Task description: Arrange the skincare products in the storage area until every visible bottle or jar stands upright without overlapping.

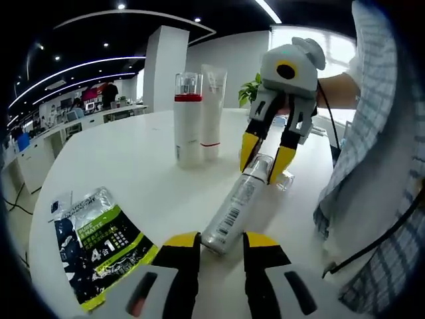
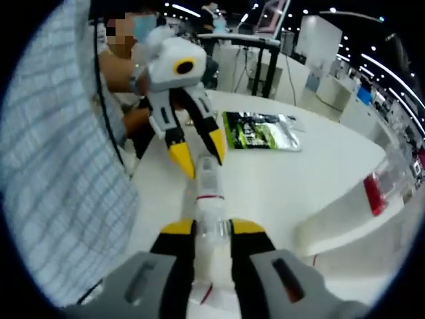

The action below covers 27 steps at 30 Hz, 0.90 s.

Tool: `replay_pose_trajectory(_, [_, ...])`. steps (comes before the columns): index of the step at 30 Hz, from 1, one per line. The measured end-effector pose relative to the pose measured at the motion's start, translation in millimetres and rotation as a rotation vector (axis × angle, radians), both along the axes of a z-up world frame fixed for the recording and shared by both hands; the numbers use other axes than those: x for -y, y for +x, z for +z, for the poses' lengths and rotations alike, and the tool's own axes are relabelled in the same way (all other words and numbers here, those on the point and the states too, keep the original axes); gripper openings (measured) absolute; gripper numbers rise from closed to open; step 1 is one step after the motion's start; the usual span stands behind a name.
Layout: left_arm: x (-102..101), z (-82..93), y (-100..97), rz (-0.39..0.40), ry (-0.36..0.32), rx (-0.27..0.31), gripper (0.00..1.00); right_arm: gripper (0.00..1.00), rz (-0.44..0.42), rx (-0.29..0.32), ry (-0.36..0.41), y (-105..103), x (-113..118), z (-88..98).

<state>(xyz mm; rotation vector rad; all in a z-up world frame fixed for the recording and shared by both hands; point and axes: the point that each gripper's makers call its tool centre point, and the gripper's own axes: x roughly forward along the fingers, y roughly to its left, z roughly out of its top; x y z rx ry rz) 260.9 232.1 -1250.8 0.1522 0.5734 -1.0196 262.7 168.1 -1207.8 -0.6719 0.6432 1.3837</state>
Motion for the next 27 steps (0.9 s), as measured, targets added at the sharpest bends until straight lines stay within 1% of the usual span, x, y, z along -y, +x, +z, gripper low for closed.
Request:
replay_pose_trajectory(2, [-1.3, -1.6, 0.2, 0.003, 0.002, 0.001, 0.25, 0.18, 0.004, -0.003, 0.033, 0.5, -7.9, 11.7])
replay_pose_trajectory(6, [-5.4, -4.4, 0.6, 0.022, -0.004, -0.003, 0.24, 0.18, 0.031, 0.018, 0.063, 0.1, -23.9, 25.5])
replay_pose_trajectory(8, [-7.1, -6.5, 0.9, 0.032, -0.003, -0.003, 0.24, 0.18, 0.036, 0.022, 0.124, -0.1, -37.4, 35.9])
replay_pose_trajectory(9, [-7.3, -6.8, 0.9, 0.033, -0.002, -0.003, 0.24, 0.18, 0.032, 0.015, 0.143, -0.3, -41.8, 39.0])
replay_pose_trajectory(10, [-7.9, -7.0, 1.0, 0.038, -0.009, -0.011, 0.24, 0.18, 0.047, 0.025, 0.143, -1.0, -46.2, 41.4])
replay_pose_trajectory(12, [-9.8, -8.1, 0.8, 0.044, -0.014, -0.023, 0.23, 0.18, 0.062, 0.036, 0.157, -1.3, -52.6, 44.4])
replay_pose_trajectory(16, [-11.3, -10.5, 1.0, 0.046, 0.002, -0.009, 0.24, 0.18, 0.065, 0.035, 0.190, -2.7, -70.3, 50.8])
replay_pose_trajectory(18, [-12.3, -10.8, 1.9, 0.052, 0.003, -0.006, 0.24, 0.18, 0.081, 0.053, 0.195, -3.6, -76.8, 52.2])
replay_pose_trajectory(21, [-12.8, -10.5, 1.9, 0.064, -0.006, -0.011, 0.25, 0.18, 0.083, 0.054, 0.217, -3.2, -87.6, 54.5])
replay_pose_trajectory(24, [-12.4, -10.4, 1.5, 0.063, 0.000, -0.007, 0.25, 0.18, 0.096, 0.059, 0.239, -4.6, -97.5, 56.2])
replay_pose_trajectory(27, [-11.9, -10.0, 1.8, 0.075, -0.011, -0.015, 0.26, 0.18, 0.093, 0.063, 0.246, -2.2, -103.1, 56.5])
